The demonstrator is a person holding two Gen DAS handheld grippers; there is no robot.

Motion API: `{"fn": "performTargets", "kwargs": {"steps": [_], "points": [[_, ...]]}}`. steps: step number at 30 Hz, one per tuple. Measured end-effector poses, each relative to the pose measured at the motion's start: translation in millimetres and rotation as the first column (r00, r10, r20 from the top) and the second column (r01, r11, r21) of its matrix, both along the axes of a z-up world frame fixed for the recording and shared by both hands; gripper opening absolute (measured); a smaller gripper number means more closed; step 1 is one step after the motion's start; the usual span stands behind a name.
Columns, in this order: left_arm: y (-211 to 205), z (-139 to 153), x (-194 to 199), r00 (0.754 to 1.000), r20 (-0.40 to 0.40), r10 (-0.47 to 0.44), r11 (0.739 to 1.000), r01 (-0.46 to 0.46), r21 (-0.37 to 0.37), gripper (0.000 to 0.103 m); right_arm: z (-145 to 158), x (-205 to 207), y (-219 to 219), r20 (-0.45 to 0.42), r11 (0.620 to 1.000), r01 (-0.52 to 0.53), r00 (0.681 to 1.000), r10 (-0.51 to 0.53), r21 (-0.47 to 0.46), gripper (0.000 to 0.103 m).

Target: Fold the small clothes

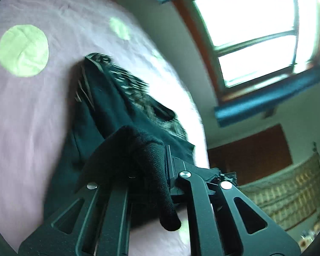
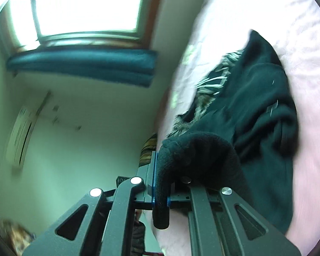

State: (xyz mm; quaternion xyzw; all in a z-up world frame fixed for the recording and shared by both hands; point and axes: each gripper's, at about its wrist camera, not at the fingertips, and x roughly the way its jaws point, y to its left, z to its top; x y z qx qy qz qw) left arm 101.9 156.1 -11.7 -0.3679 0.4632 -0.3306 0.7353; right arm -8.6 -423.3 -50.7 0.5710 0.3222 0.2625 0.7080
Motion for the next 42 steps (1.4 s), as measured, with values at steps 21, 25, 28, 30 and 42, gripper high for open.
{"fn": "performTargets", "kwargs": {"steps": [21, 25, 28, 30, 42], "points": [[23, -5, 43, 0.999, -0.037, -0.040, 0.998, 0.041, 0.049, 0.047, -68, 37, -50, -0.154, 0.979, 0.070, 0.987, -0.041, 0.190, 0.026], [61, 13, 36, 0.996, 0.040, 0.083, 0.995, -0.085, 0.055, 0.063, -54, 14, -79, -0.127, 0.977, 0.182, 0.978, -0.167, 0.110, 0.046], [70, 14, 31, 0.992, 0.068, 0.105, 0.987, -0.113, 0.116, 0.073, -38, 4, -87, -0.082, 0.983, 0.185, 0.980, -0.183, 0.016, 0.046], [62, 13, 31, 0.993, 0.089, 0.072, 0.981, -0.086, 0.173, 0.073, -23, 4, -85, -0.043, 0.985, 0.165, 0.985, -0.168, -0.058, 0.047], [-15, -21, 78, 0.986, 0.055, -0.155, 0.951, 0.134, 0.278, 0.076, 1, 67, -46, -0.045, 0.876, 0.004, 0.999, -0.029, -0.482, 0.054]]}}
